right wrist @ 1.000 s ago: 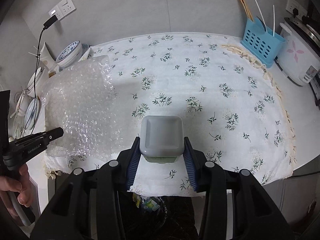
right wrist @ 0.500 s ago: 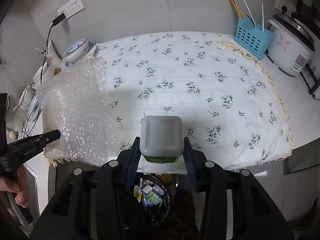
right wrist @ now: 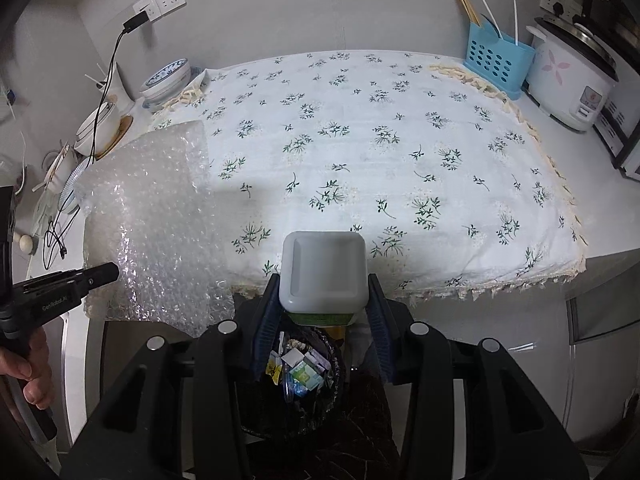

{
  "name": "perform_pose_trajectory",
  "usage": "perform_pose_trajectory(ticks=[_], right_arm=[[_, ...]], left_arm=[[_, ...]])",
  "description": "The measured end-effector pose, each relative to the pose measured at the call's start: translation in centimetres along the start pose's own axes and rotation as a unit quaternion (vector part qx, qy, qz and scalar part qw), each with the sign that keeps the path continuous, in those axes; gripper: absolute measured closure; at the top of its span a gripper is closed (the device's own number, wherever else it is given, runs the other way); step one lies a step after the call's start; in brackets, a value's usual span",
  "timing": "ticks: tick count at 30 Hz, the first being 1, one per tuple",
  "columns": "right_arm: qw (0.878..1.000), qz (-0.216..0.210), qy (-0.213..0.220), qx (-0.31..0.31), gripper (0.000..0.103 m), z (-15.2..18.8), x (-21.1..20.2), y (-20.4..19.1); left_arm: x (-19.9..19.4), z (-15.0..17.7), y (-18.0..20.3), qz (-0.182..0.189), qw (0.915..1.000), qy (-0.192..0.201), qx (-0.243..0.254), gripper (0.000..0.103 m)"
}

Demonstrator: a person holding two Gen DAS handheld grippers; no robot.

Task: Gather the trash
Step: 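Lift the bubble wrap and pill bottle and carry them down to the bin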

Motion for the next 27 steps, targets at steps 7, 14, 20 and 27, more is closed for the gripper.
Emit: perform_pose_trajectory(ticks=[7, 14, 20, 27], right_arm=[[1.0, -0.006, -0.015, -0.019, 0.063, 2.9, 1.6, -0.9], [0.999, -0.016, -0.033, -0.029, 0.063, 6.1, 3.0, -1.1], [0.998, -0.021, -0.059, -0.027, 0.063, 9.2, 5.3, -1.0], [0.996, -0.015, -0.085, -0.031, 0.063, 11.9, 8.7, -1.4]], left_arm=[[1.3, 5.0, -0.5, 0.005, 0.9998, -0.021, -0.002, 0.093], [2.2, 9.2, -0.8, 0.011, 0.9992, -0.038, 0.011, 0.093], [4.9, 12.2, -1.5, 0.01, 0.998, -0.061, 0.01, 0.093], [9.0, 14.5, -3.0, -0.01, 0.9956, -0.093, -0.005, 0.093]])
Point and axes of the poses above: each gripper's, at about its wrist camera, not at the fingertips, and x roughly the way its jaws point, y to its right, z to its underside, the point moved 10 cm from there along x, roughly the way its jaws point, and after that the axes turned 1 degree about -y, right-handed, at the moved point
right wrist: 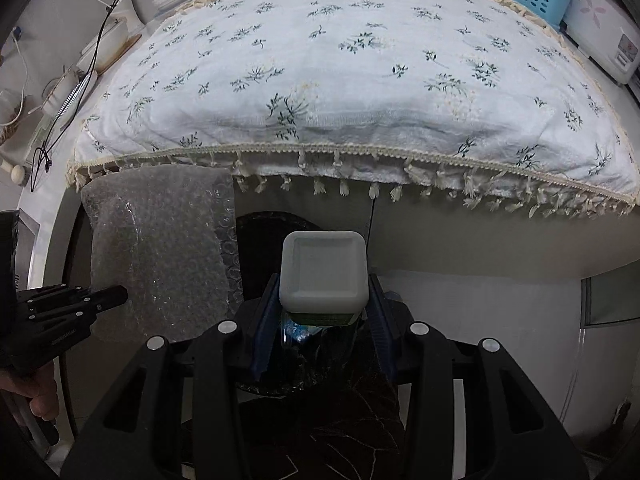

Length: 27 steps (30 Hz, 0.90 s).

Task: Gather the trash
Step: 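Lift the bubble wrap and pill bottle and carry them down to the bin, then open the left tool to drop the bubble wrap while the right tool releases the bottle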

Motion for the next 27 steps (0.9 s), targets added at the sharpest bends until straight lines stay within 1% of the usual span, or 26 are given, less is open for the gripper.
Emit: perform_pose_trajectory(ticks=[4, 9, 12, 14, 16, 21, 25, 27], right_arm=[[1.0, 0.004, -0.011, -0.002, 0.063, 0.7, 1.9, -0.3], [1.0, 0.007, -0.028, 0.005, 0.063, 1.3, 4.3, -0.3], [0.999, 0.004, -0.032, 0.01, 0.063, 1.5, 5.3, -0.3], [0.999, 0.009, -0.034, 0.011, 0.063, 1.6, 6.0, -0.2], [0.999, 0.018, -0.04, 0.015, 0.063, 1.8, 6.7, 0.1], [0.998, 0.025, -0.049, 0.022, 0.063, 2.4, 7.9, 0.4], [0.998, 0.026, -0.053, 0.021, 0.063, 2.7, 8.4, 0.4], [0.998, 0.027, -0.052, 0.021, 0.064, 2.8, 8.4, 0.3]], left_arm=[[2.3, 0.2, -0.3, -0.01, 0.9998, -0.014, -0.004, 0.093], [5.5, 0.4, -0.5, -0.033, 0.9989, -0.034, 0.001, 0.093], [7.2, 0.3, -0.8, -0.044, 0.9981, -0.043, -0.004, 0.093], [8.2, 0.5, -0.8, -0.05, 0.9976, -0.049, -0.002, 0.093], [9.2, 0.5, -0.5, -0.053, 0.997, -0.056, -0.002, 0.093], [11.1, 0.1, 0.0, -0.064, 0.9958, -0.066, -0.004, 0.093], [12.3, -0.2, 0.7, -0.08, 0.9941, -0.073, 0.007, 0.093], [13.0, -0.8, 1.6, -0.087, 0.9932, -0.076, 0.014, 0.093]])
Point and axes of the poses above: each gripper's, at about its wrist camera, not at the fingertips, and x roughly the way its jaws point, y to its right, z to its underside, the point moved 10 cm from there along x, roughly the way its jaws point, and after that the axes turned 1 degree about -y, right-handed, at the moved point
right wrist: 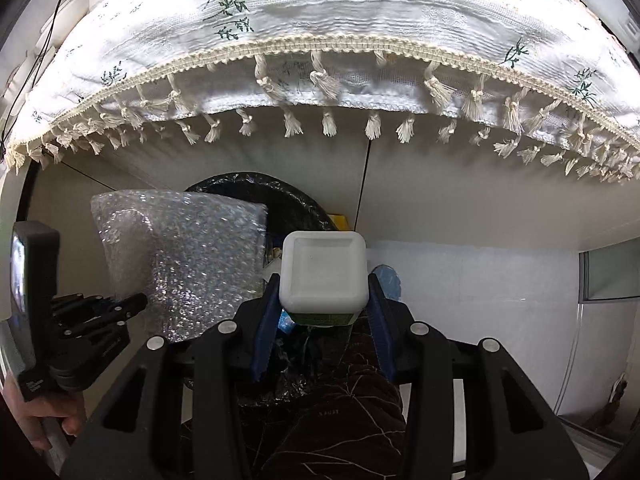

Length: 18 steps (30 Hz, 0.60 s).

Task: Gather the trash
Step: 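Open the left tool to drop the bubble wrap while the right tool releases the bottle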

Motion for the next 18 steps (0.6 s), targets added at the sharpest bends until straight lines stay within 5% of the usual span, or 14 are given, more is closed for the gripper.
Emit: perform_pose_trajectory(ticks=[10, 18], right_arm=[[1.0, 0.002, -0.004, 0.016, 0.064, 1.8, 0.2, 1.7], [1.0, -0.004, -0.008, 0.018, 0.063, 2.0, 0.5, 1.8]], left_arm=[[-0.3, -1.0, 4.0, -0.005, 0.9989, 0.016, 0.044, 0.084], [-3.0, -2.0, 4.4, 0.004, 0.9979, 0.057, 0.029, 0.049]])
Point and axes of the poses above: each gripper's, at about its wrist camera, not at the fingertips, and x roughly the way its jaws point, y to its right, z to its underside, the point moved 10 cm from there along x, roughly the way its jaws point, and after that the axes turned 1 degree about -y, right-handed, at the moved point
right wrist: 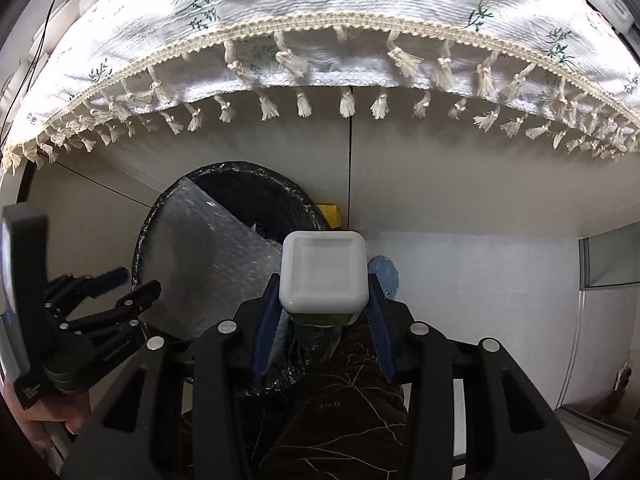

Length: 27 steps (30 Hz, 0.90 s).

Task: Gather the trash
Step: 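Open the left tool to drop the bubble wrap while the right tool releases the bottle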

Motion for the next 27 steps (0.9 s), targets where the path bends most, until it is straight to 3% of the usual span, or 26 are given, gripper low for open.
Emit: perform_pose_trajectory(ticks=[5, 10, 19, 27], right_arm=[[1.0, -0.007, -0.002, -0.009, 0.063, -0.3, 0.7, -1.9], [1.0, -0.014, -0.005, -0.022, 0.063, -0.9, 1.4, -3.4], [0.998, -0.018, -0.018, -0.06, 0.063, -1.3, 3.3, -6.6], [0.997, -0.016, -0.028, -0.073, 0.063, -1.3, 5.3, -8.3]], left_arm=[[-1.6, -0.1, -1.3, 0.003, 0.9996, 0.023, -0.017, 0.023], [-2.8, 0.1, -4.5, 0.005, 0.9978, 0.049, -0.044, 0.006], [-2.9, 1.2, -8.1, 0.003, 0.9946, 0.043, -0.095, 0.006], [-2.8, 1.6, -9.4, -0.007, 0.9943, 0.038, -0.099, 0.006]])
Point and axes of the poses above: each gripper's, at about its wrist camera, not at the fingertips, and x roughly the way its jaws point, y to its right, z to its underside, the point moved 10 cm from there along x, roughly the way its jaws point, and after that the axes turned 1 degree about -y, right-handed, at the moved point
